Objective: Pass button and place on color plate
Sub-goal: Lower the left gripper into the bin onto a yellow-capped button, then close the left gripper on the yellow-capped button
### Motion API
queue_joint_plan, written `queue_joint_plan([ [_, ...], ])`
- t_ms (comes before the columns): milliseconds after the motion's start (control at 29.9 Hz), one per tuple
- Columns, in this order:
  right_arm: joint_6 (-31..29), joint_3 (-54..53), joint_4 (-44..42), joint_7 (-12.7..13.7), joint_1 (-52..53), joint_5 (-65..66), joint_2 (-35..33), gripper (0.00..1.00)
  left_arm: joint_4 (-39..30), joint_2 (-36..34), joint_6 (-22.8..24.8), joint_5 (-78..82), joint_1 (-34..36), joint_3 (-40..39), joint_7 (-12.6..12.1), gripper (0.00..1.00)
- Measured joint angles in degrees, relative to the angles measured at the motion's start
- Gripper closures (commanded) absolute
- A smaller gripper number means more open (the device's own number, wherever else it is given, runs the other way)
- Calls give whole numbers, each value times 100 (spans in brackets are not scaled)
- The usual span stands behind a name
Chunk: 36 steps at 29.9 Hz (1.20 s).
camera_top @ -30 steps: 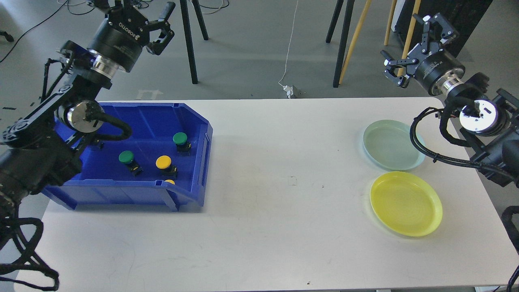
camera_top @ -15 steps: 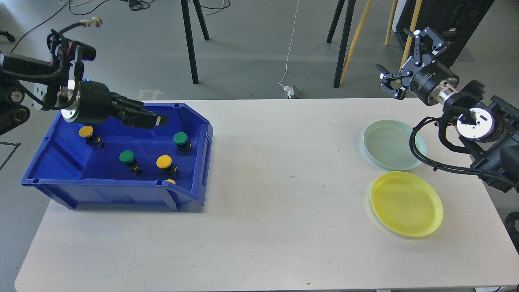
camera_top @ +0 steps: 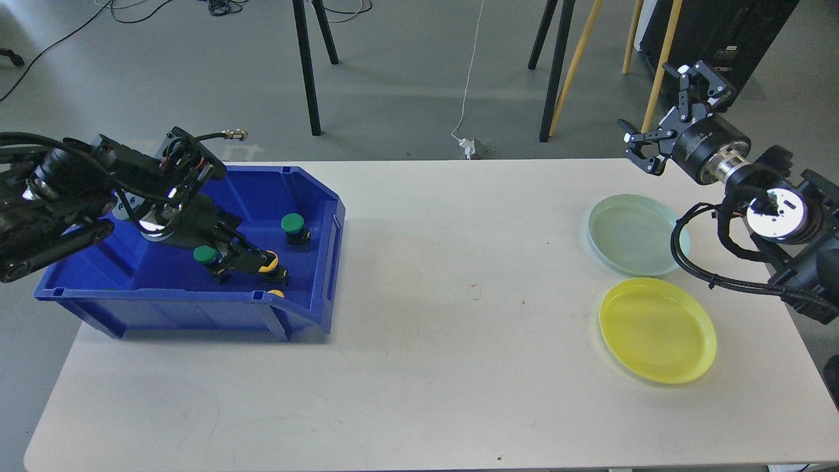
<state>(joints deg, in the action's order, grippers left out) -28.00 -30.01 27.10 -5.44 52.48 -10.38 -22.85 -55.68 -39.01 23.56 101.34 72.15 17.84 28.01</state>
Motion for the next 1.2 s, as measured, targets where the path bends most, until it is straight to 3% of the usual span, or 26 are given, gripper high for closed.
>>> queue_joint_plan([
  [301,1,-28,4,0,-78,0,-32,1,926,664,-26,-40,-478,1,-3,2],
  [601,1,-32,6,0,-107,-6,-79,1,1072,809,-20,-65,-540,-37,-2,3],
  [768,1,-41,7,0,-172,-8,-87,1,1081,941,-25,-70,-551,-25,0,8],
  [1036,1,-41,7,-7,-261,-9,-88,1,1104,1007,-24,-61,-551,-13,0,29],
  [1203,1,-58,6,-9,-293,-8,-88,1,1303,1143,-66,-25,-551,-7,-1,33],
])
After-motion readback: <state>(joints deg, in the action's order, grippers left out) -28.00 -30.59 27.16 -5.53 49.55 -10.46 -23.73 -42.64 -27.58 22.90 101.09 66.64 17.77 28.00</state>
